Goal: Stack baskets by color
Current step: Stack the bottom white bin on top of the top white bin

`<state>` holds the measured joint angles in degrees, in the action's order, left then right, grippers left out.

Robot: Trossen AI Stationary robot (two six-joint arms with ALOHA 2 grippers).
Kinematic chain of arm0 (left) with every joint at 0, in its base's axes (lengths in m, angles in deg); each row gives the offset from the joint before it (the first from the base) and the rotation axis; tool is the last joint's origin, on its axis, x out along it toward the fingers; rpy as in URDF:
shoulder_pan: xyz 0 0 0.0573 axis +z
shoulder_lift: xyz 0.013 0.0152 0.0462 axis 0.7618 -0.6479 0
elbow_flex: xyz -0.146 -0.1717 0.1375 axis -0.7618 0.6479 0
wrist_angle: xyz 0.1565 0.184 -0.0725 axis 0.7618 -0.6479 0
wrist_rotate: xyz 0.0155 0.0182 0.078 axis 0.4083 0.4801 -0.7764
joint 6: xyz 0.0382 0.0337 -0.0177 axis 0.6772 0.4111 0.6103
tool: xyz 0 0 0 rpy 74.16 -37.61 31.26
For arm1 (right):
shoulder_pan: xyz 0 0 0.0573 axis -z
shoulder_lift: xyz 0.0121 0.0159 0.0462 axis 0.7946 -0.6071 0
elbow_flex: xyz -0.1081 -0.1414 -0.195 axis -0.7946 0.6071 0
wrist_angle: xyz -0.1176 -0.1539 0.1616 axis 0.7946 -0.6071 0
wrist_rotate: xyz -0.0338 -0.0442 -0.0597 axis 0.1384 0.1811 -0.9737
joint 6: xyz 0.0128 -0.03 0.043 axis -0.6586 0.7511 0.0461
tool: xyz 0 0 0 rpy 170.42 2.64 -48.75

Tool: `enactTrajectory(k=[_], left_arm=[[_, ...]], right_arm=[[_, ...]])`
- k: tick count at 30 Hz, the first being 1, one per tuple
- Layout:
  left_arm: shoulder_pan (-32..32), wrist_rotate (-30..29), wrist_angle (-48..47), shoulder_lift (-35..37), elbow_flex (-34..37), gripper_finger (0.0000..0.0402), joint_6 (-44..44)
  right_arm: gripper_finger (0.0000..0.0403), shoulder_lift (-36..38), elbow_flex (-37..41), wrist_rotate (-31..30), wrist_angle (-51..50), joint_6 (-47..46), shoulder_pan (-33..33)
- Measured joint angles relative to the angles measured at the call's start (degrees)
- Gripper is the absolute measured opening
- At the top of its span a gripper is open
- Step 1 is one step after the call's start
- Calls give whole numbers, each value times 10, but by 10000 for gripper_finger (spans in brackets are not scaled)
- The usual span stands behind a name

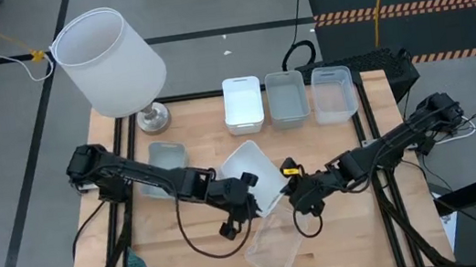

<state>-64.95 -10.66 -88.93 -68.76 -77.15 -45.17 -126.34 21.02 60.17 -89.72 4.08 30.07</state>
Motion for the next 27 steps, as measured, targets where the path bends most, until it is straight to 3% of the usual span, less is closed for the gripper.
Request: enactTrajectory(k=[8, 13, 17, 24, 27], left_arm=[[-25, -155, 27, 6, 0, 201, -39], [-46, -182, 32, 43, 0, 260, -61], [-60, -213, 31, 73, 0, 279, -98], [-96, -395, 53, 111, -1, 282, -125], [-105, -420, 57, 110, -7, 282, -125]], right_arm=[[3, 6, -1, -47, -9, -24, 0], [2, 11, -1, -44, -8, -45, -1], [1, 16, -1, -62, -5, -87, 4], [1, 16, -32, -76, -16, -192, 22], [1, 16, -52, -77, -25, -241, 29]])
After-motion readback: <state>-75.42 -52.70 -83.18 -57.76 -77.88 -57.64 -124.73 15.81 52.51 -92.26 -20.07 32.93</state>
